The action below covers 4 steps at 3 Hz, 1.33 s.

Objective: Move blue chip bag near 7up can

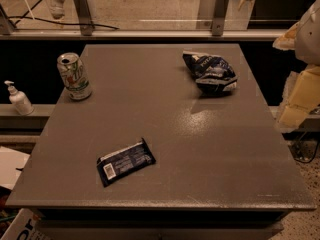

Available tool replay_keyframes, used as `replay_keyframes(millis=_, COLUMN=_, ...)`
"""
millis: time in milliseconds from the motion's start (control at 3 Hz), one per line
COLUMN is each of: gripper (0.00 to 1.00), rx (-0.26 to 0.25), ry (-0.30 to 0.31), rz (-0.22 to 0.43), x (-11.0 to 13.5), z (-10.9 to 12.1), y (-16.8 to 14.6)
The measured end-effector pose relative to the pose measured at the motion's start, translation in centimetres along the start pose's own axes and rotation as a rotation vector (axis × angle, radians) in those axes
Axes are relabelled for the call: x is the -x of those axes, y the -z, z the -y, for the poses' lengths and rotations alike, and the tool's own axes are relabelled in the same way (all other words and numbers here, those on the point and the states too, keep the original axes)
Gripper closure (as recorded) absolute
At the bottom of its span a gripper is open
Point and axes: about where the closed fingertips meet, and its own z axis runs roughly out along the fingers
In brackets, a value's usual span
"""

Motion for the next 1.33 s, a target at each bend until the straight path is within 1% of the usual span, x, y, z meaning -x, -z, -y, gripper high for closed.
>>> replay_keyframes(millis=333, gripper=0.0, rx=-0.016, ry=0.004, rz=-0.001, x=0.2, z=0.5, y=0.1)
replay_keyframes(millis=667, gripper=0.0, rx=-0.022, ry=-0.019, rz=0.02, x=0.0, z=1.6, y=-2.2)
replay_keyframes(millis=1000, gripper=0.0, rx=-0.054, ry=-0.058, rz=0.039, x=-0.5, z=3.7, y=-5.6)
replay_keyframes(millis=1333, gripper=0.0, rx=-0.119, ry=-0.083, rz=0.085, x=-0.7, z=6.3, y=-8.3)
